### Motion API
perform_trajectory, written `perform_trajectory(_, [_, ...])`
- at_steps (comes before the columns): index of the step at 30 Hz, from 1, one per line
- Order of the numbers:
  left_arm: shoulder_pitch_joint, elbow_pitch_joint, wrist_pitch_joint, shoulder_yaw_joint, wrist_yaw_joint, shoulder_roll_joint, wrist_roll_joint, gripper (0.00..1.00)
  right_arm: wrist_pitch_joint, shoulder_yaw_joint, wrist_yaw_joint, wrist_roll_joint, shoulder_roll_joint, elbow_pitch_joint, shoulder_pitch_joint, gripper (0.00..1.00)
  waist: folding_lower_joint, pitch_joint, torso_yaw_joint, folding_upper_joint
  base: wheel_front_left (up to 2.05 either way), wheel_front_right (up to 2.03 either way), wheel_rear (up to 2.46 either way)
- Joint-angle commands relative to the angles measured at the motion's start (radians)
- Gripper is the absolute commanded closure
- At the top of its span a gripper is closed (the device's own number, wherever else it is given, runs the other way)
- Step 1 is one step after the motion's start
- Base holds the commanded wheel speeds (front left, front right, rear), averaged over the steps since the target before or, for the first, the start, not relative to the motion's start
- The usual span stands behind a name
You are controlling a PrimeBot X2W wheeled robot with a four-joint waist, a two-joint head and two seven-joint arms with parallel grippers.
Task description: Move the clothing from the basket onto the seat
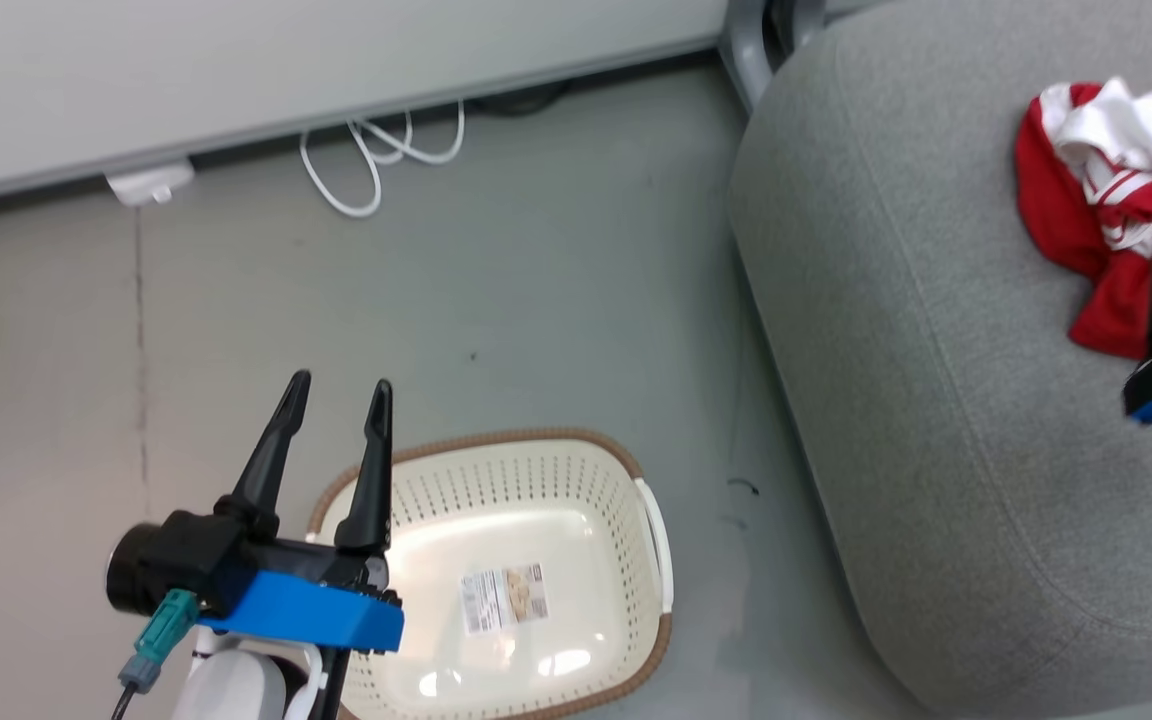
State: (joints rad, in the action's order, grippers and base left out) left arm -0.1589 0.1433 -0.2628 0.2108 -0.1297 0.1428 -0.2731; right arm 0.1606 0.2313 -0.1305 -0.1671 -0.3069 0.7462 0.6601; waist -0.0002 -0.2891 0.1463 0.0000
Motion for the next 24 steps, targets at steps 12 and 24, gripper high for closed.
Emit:
perform_trajectory(12, [0.074, 0.104, -0.003, -0.086, -0.001, -0.038, -0.020, 0.00, -0.025, -0.121, -0.001, 0.003, 0.137, -0.317, -0.321, 0.00, 0.0002, 0.194, -0.057, 0.0000, 0.00, 0.00, 0.00])
perform_trajectory(24, [0.107, 0.207, -0.003, -0.147, 0.000, -0.055, -0.014, 0.00, -0.072, -0.181, -0.001, 0.045, 0.231, -0.524, -0.556, 0.00, 0.0002, 0.277, -0.127, 0.0000, 0.00, 0.00, 0.00])
